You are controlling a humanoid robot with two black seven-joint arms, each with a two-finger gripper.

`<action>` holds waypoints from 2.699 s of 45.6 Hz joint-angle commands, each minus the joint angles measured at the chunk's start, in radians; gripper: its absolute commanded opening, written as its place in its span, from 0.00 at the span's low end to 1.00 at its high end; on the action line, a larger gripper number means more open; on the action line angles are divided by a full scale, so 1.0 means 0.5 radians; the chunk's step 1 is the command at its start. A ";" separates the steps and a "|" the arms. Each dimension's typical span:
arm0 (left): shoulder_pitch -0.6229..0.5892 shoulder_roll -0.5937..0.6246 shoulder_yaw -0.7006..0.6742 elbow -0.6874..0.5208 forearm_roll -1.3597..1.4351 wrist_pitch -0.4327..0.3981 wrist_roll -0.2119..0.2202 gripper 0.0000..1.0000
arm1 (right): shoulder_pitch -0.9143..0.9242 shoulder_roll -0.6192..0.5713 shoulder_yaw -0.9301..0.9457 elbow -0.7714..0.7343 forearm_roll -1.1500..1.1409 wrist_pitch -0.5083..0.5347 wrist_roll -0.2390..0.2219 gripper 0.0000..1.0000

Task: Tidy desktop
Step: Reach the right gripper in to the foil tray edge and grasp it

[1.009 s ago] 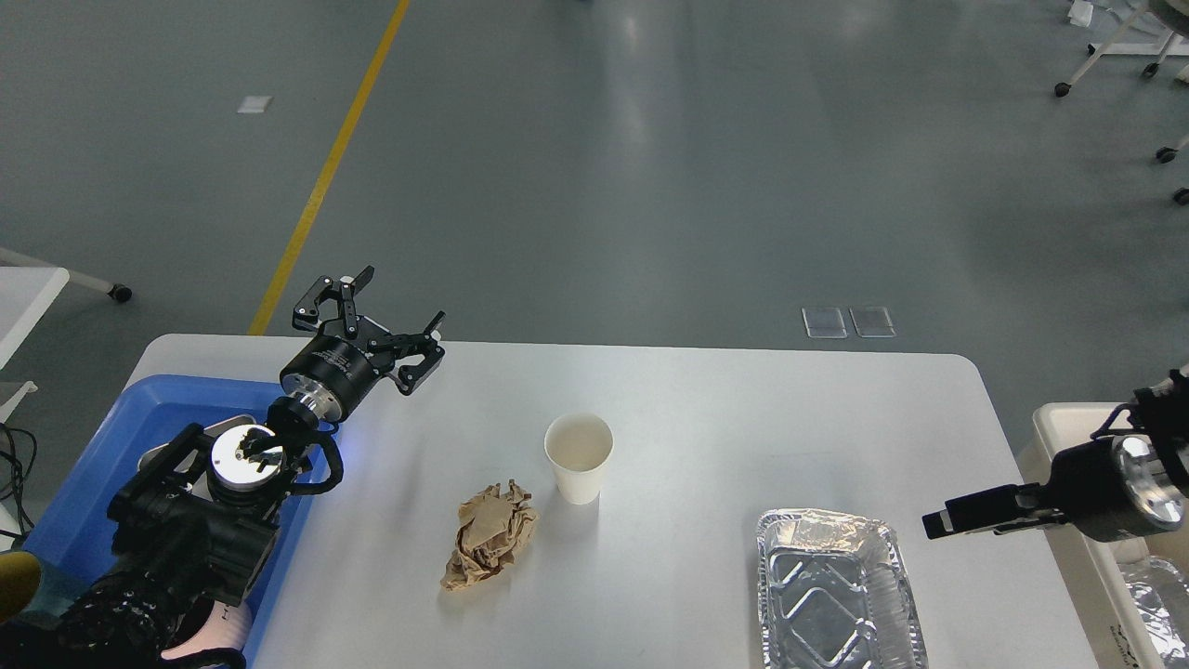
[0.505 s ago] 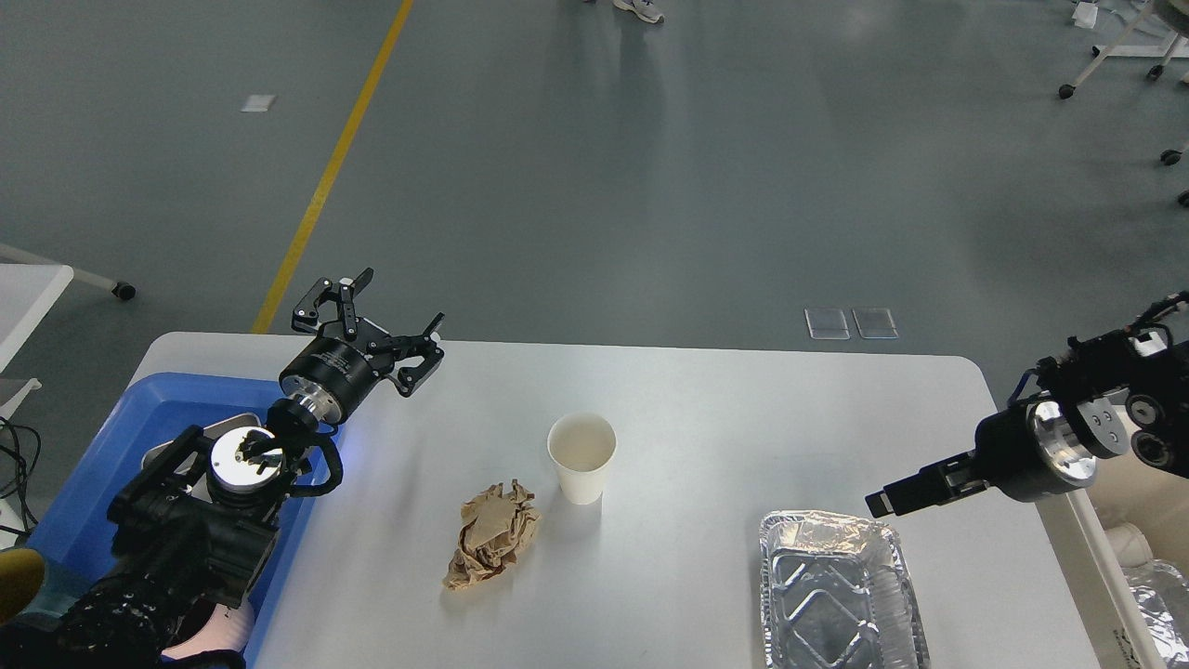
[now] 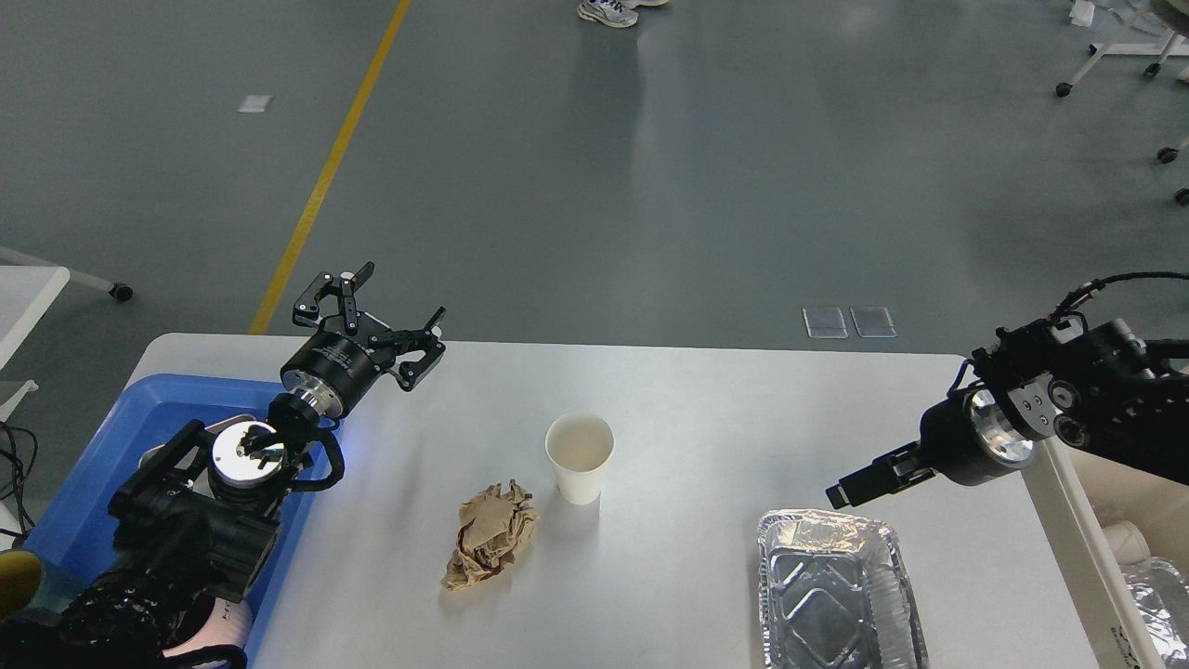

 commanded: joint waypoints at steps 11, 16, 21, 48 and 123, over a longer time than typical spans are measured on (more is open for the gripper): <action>-0.003 -0.003 0.000 0.000 0.012 0.003 -0.007 0.99 | -0.058 0.223 -0.003 -0.230 -0.004 -0.010 0.002 1.00; -0.012 -0.006 -0.003 -0.003 0.025 0.006 -0.013 0.99 | -0.094 0.287 -0.003 -0.245 -0.017 -0.013 0.002 1.00; -0.018 -0.006 -0.003 -0.003 0.025 0.009 -0.013 0.99 | -0.134 0.348 -0.003 -0.304 -0.035 -0.016 0.005 1.00; 0.009 0.031 -0.009 -0.003 0.025 0.006 -0.019 0.99 | -0.285 0.493 -0.028 -0.472 -0.035 -0.206 0.017 1.00; 0.012 0.027 -0.009 -0.006 0.025 0.022 -0.019 0.99 | -0.447 0.520 -0.141 -0.583 -0.060 -0.347 0.039 0.31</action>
